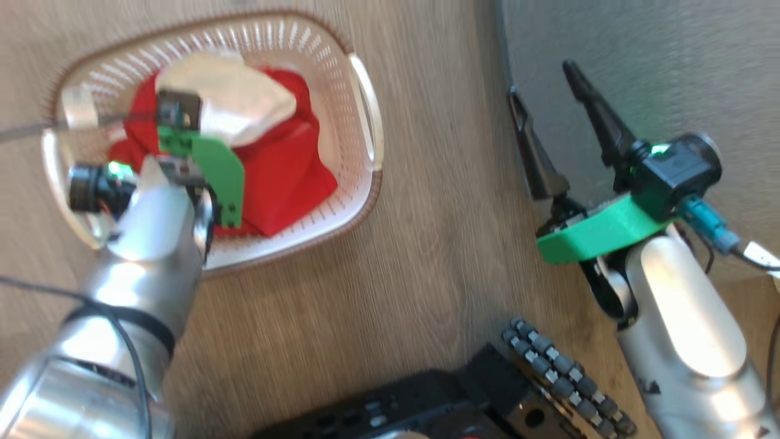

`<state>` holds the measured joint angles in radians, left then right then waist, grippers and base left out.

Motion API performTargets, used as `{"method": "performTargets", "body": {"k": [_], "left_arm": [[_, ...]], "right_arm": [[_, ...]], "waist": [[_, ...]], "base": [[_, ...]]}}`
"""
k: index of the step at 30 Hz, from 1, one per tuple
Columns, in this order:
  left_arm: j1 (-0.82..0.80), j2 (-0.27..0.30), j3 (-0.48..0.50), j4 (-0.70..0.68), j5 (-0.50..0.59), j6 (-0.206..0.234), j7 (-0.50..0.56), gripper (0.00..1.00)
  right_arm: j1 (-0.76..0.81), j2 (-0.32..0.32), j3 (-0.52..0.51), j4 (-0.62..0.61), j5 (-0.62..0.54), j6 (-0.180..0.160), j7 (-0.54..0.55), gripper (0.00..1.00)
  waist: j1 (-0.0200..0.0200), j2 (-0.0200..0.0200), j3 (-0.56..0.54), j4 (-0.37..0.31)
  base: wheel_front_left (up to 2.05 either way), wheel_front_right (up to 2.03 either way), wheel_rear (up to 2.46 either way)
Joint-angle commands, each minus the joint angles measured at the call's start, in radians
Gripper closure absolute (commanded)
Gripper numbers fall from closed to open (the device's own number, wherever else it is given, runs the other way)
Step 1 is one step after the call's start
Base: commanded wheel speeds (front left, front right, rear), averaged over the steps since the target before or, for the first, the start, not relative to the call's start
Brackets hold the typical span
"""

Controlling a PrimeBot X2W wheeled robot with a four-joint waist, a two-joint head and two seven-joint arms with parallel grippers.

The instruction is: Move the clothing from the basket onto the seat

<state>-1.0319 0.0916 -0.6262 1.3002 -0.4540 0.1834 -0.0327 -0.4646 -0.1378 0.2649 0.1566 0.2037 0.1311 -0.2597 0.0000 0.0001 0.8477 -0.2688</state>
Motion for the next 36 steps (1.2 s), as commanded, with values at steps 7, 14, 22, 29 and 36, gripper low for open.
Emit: {"method": "performTargets", "body": {"k": [7,14,22,29,36], "left_arm": [[0.142,-0.009,0.033,-0.010,-0.030,-0.020,-0.189,1.00],[0.233,-0.004,0.047,-0.150,-0.010,-0.014,-0.228,1.00],[0.466,0.018,0.193,-0.569,0.097,0.022,-0.229,1.00],[0.630,-0.012,0.355,-0.882,0.189,-0.017,-0.229,1.00],[0.729,-0.037,0.474,-1.121,0.238,-0.077,-0.229,1.00]], "right_arm": [[0.121,-0.015,0.017,0.021,-0.026,0.000,-0.002,0.00],[0.190,-0.022,0.011,0.053,-0.059,0.000,-0.002,0.00],[0.261,-0.024,-0.047,0.084,-0.095,0.000,-0.002,0.00],[0.300,-0.007,-0.080,0.095,-0.114,0.000,-0.002,0.00],[0.330,0.008,-0.091,0.098,-0.124,0.000,-0.002,0.00]], "waist": [[0.0000,-0.0001,-0.274,0.042],[0.0000,-0.0001,-0.443,0.086],[0.0000,-0.0001,-0.616,0.139],[0.0000,-0.0001,-0.713,0.170],[0.0000,-0.0001,-0.771,0.198]], "base": [[0.00,0.00,0.00],[0.00,0.00,0.00],[0.00,0.00,0.00],[0.00,0.00,0.00],[0.00,0.00,0.00]]}}
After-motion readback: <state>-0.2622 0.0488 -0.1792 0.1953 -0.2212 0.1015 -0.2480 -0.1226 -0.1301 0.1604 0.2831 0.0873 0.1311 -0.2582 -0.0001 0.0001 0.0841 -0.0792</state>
